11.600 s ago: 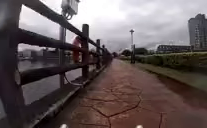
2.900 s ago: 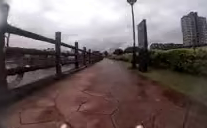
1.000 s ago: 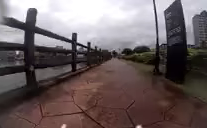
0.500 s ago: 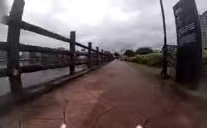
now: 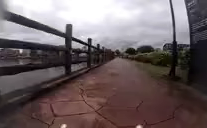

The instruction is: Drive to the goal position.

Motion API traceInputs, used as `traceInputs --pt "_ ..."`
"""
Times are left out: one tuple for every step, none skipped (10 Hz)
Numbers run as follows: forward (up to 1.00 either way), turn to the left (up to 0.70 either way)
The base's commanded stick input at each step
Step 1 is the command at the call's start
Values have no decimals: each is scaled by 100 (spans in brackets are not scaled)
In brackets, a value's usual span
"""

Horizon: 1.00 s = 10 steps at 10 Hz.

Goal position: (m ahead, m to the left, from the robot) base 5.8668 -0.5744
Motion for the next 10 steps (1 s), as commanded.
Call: traceInputs --pt "85 -32" --pt "85 -26" --pt "85 -14" --pt "85 1" --pt "85 1" --pt "85 1" --pt "85 1" --pt "85 1" --pt "85 1" --pt "85 0"
